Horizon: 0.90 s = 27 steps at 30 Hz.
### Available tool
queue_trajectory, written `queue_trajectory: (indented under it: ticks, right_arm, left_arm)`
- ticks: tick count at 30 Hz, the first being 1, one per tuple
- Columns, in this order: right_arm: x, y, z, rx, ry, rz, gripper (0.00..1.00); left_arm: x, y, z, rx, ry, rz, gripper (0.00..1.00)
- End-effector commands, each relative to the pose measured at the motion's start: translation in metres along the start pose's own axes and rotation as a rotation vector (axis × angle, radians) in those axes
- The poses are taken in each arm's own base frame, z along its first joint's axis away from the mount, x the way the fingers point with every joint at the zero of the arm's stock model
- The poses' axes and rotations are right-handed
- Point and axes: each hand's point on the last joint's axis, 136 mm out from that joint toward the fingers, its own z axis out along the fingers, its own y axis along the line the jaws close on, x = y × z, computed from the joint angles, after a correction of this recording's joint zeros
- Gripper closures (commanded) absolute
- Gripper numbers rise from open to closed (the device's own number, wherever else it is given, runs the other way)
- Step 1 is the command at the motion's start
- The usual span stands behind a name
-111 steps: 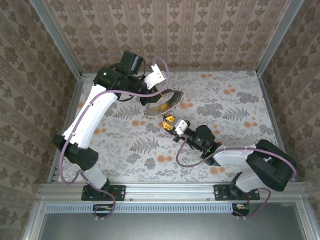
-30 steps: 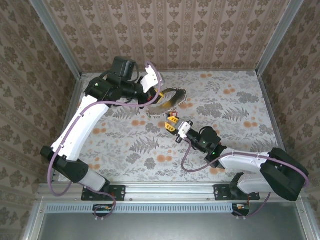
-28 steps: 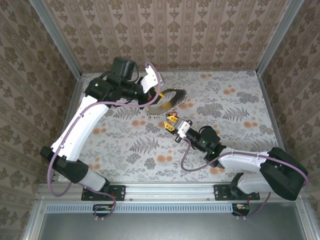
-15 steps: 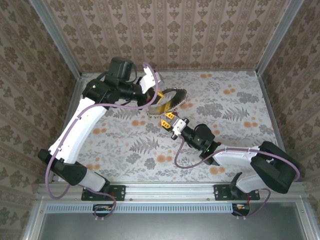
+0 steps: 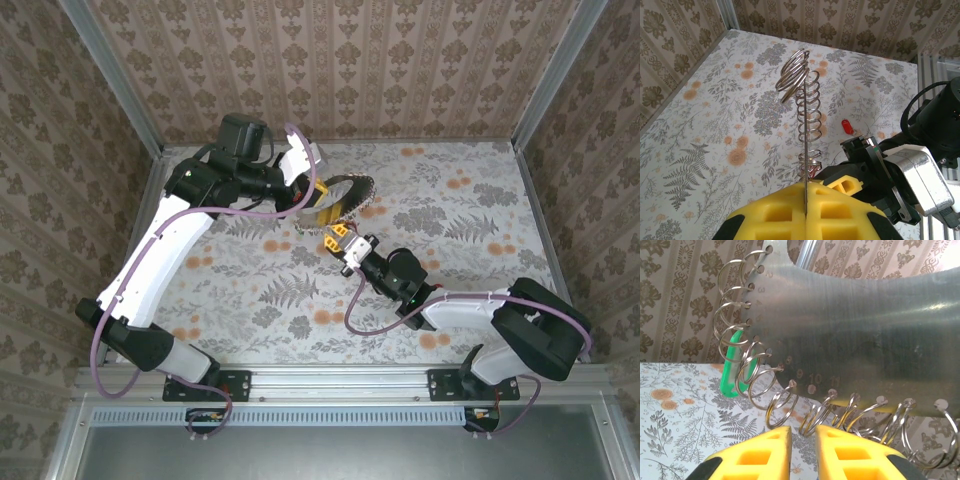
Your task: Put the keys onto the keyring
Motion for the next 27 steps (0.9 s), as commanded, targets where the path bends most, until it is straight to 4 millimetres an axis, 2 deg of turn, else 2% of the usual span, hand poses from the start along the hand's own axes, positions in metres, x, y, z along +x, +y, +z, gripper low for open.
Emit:
queue_trajectory:
  ticks: [1,8,17,21,27]
  right_arm:
    - [-0.0156,-0.0084,0.0033,0.045,-0.053,0.009,0.81]
    - [-0.0156,-0.0073,0.0037,0.043,-0.055,0.013,0.83]
    - [-0.0111,-0.0068,0.0038,0.058,-0.036,0.009,0.91]
    - [-0.0087,-0.0026,0.0031,0.043,-0.03,0.009,0.85]
    - [-0.0106,-0.0021,0.0031,0.052,-0.039,0.025,0.91]
  left_arm:
    - [-0.0164,-0.0097,-0.0118,0.013,-0.067,0.022,1.0]
    - [-0.017,-0.0095,-0.012,0.011,-0.07,0.02,1.0]
    - [-0.018,-0.0074,-0.0124,-0.002,-0.074,0.017,1.0]
    - [-0.0186,-0.0052,-0.0122,-0.013,-0.075,0.013,1.0]
    - [-0.0197,-0.0044,-0.0121,-0.015,-0.081,0.011,1.0]
